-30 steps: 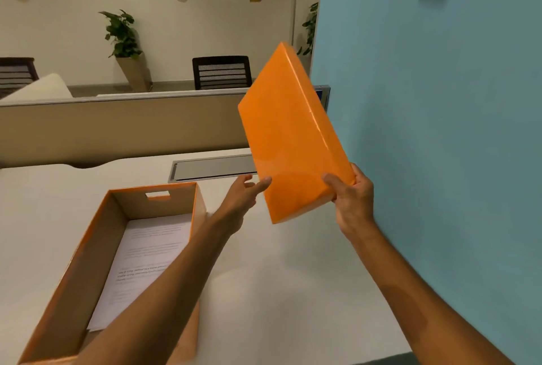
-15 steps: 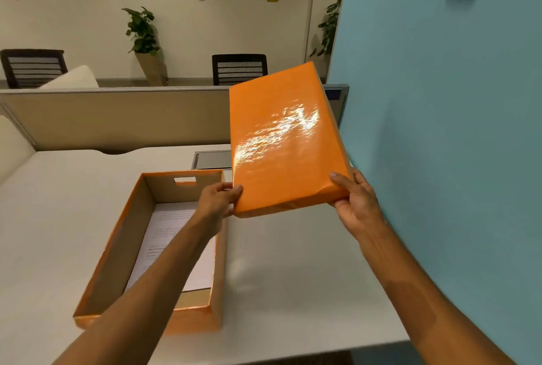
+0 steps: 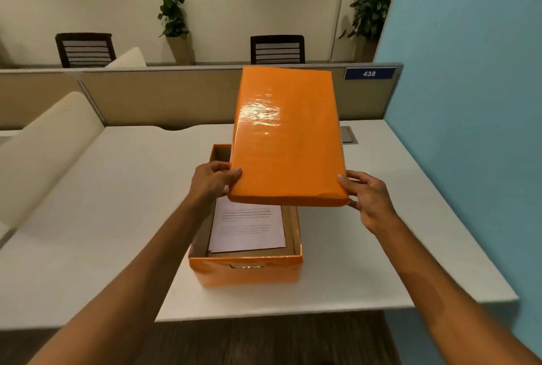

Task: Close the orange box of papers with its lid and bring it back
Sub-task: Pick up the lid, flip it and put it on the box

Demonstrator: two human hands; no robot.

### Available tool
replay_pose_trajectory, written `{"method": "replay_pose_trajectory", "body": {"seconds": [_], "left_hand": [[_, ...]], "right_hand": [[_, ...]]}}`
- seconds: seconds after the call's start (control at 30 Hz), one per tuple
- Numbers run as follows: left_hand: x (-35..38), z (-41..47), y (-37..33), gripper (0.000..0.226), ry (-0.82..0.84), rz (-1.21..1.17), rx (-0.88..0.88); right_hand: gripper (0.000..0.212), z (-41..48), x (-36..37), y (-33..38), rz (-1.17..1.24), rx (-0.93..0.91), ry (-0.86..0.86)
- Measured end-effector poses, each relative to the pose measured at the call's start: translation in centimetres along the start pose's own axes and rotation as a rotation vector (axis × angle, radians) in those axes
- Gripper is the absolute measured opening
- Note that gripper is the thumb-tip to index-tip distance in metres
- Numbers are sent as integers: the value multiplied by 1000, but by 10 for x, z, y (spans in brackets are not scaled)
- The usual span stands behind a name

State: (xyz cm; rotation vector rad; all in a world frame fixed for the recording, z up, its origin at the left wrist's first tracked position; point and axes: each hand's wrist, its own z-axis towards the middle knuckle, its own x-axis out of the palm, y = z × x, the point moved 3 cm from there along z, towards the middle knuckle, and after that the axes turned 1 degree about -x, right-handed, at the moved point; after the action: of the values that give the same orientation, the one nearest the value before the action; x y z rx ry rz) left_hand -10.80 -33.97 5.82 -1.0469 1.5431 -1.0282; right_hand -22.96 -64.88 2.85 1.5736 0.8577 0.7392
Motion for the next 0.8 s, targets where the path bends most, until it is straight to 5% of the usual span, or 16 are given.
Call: {"method": "replay_pose_trajectory", "body": {"seconds": [0.33,0.8], "left_hand": [[-80,-26,67,45,-1,35,-135],[-81,-50,111,46,61,104,-189]], "right_hand": [[42,-53,67,-38,-151,69,36],[37,-74,69,-71,-267,164,100]]}}
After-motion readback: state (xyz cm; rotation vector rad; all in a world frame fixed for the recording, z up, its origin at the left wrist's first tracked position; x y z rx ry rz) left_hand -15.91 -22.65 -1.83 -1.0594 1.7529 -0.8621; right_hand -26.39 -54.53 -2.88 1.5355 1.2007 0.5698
